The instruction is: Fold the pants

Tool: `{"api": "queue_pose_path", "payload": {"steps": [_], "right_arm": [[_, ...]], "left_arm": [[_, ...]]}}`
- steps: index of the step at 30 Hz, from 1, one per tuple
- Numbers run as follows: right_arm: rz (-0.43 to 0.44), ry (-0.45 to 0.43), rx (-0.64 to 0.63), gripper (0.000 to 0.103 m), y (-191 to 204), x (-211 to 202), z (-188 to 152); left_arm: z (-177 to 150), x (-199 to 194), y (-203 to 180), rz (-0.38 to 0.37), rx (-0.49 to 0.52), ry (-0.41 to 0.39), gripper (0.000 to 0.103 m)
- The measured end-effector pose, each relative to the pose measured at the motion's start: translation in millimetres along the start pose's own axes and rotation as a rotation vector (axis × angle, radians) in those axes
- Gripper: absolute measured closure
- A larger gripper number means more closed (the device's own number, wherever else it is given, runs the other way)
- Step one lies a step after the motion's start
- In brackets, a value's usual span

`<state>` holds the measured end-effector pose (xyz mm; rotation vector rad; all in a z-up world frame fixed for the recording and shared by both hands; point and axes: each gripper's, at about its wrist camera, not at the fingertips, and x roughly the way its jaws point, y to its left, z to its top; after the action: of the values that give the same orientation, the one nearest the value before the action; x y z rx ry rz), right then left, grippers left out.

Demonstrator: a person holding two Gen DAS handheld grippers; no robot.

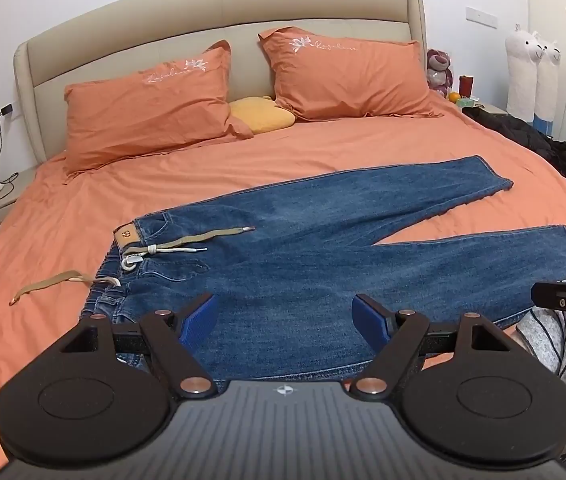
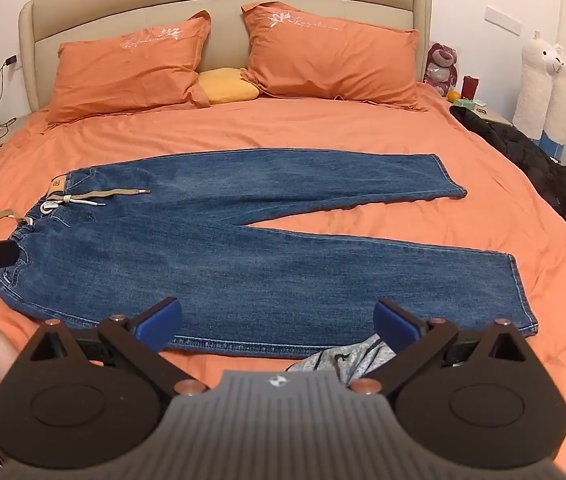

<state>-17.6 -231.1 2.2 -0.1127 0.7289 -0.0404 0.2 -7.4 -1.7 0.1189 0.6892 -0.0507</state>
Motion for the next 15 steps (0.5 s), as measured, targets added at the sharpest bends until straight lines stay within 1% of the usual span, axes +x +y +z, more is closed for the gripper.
{"api": "queue_pose_path", "payload": {"steps": [15], "right_arm": [[-0.007, 0.0, -0.007, 0.005, -2.3, -3.6, 0.7]], "left_arm": [[-3.7, -0.6, -1.3, 0.004, 0.005, 0.001, 0.014]]}}
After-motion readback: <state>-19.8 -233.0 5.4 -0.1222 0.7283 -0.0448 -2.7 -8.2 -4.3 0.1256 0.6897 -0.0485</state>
